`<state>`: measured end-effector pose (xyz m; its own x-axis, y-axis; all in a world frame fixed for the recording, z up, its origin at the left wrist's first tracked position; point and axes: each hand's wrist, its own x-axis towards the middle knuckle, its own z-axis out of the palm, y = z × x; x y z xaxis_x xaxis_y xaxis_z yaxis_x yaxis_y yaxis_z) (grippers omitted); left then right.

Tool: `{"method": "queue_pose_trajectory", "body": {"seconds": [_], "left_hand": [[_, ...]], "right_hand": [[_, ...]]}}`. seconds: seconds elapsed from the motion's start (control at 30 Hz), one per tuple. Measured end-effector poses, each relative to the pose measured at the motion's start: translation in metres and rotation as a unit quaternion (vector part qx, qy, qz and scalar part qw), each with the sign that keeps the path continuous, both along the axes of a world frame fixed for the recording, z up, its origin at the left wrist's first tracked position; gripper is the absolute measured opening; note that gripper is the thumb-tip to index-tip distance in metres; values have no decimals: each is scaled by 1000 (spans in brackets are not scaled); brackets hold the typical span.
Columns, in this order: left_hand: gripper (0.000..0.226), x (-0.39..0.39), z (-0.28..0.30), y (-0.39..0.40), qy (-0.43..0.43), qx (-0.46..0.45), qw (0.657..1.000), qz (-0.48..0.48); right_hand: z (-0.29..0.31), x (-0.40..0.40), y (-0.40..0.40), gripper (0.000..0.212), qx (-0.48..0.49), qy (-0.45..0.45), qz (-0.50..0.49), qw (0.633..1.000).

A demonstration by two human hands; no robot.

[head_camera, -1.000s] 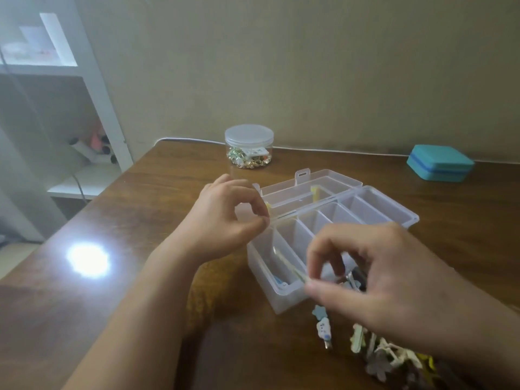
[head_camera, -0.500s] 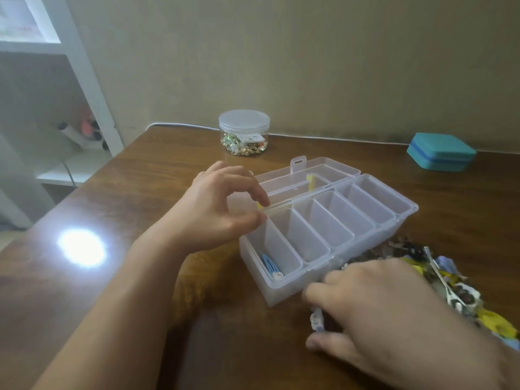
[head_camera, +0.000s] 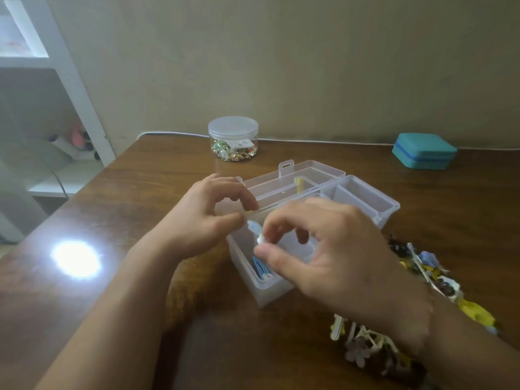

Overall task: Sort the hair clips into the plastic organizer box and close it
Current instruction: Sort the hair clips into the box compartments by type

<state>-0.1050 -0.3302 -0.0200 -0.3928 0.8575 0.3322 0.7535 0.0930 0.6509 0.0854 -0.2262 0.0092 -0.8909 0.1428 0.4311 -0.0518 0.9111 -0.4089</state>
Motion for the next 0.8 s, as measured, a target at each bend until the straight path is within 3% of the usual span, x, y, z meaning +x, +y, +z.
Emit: {"method": "queue_pose_trajectory", "body": {"seconds": [0.07,0.17,0.23,0.3,0.4,0.67,0.73,0.8], "left_hand": [[24,1,1,0,-23,6,1000,3],[24,3,2,0,-43,9,999,10],[24,3,1,1,-27,6,1000,8],[21,4,0,1,-10,2,1000,7],[24,3,-1,1,-14,-1,1000,10],[22,3,-2,1,-9,1,1000,4],[22,4,-2,2,-1,5,1000,3],[22,4,-2,2,1,7,1000,4]], "right_hand": [[-1,1,5,24,35,0,-21,999],[14,19,22,21,-14,-12,-22,1000],[28,35,35,13,-20,-111,-22,993],[31,44,43,11,65,-241,-11,968],[25,42,34,34,145,-349,-5,926],[1,35,27,25,229,-336,10,914],[5,35,33,27,215,-326,30,920],[13,35,36,23,139,-317,63,936]]}}
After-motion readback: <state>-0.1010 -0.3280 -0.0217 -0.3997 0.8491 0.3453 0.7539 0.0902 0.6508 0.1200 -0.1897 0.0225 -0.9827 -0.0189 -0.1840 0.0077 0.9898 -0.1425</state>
